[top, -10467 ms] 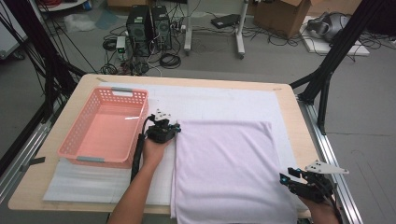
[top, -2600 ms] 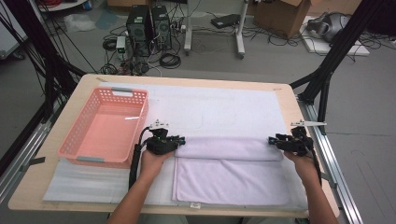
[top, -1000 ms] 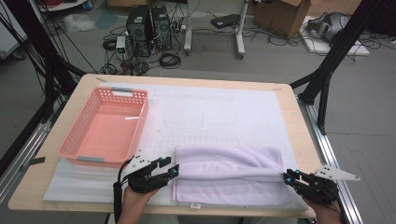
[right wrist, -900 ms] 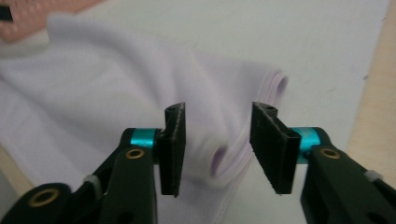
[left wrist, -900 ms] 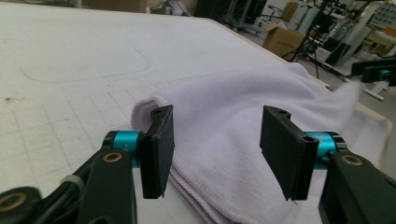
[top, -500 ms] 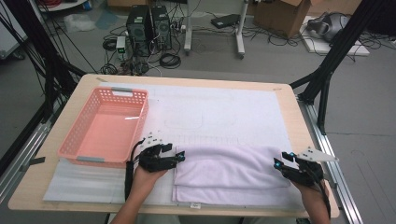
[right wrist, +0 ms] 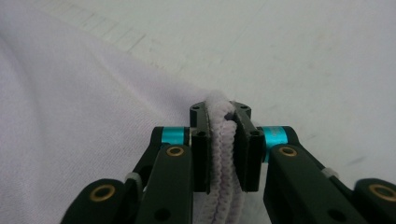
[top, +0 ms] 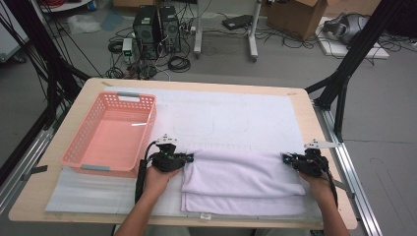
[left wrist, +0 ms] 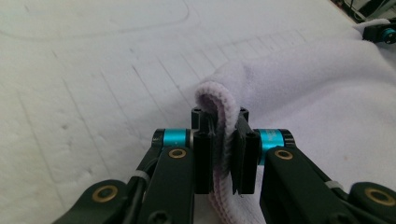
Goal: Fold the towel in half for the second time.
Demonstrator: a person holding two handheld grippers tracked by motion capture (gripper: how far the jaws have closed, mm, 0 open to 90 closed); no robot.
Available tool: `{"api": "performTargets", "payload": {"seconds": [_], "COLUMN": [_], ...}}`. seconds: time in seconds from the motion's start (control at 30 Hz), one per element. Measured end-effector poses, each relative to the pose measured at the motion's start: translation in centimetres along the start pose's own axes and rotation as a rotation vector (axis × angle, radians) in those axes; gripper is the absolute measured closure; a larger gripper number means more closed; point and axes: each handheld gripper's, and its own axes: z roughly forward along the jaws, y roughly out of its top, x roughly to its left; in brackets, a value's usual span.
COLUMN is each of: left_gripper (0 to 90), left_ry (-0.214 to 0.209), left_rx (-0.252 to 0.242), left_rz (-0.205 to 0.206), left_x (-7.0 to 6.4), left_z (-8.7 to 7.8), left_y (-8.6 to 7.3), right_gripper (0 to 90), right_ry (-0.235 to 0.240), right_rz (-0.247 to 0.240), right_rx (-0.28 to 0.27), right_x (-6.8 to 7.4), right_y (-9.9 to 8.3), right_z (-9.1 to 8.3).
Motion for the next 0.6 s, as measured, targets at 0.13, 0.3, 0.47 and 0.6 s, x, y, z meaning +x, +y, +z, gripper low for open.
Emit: {"api": "performTargets", "payload": {"seconds": [0.13,0.3,0.47,0.6], "left_gripper": [81.7,81.8,81.7,70.4], "left_ry": [0.034,0.086,0.139,0.155], "left_rx": [-0.017,-0.045,-0.062,-0.03], "left_rz": [-0.018,0.009,-0.001,-0.02], "left_x": [0.7,1.3,2.5,2.9], "left_z": [0.4,1.1,2.4,2.9], "left_y": [0.9,3.5,4.2,3.6], "right_gripper": [80.2,80.2,80.0,77.0], "right_ry": [-0.052,-0.123,-0.161,-0.184], "right_rz": [0.048,0.02,0.028,0.037], "right_rx": [-0.109,-0.096,-0.103,-0.075], "right_x": [-0.6,-0.6,-0.7,-0.7], "right_y": [0.6,2.2,4.1,4.9], "right_z": [0.1,1.5,2.6,3.8]}}
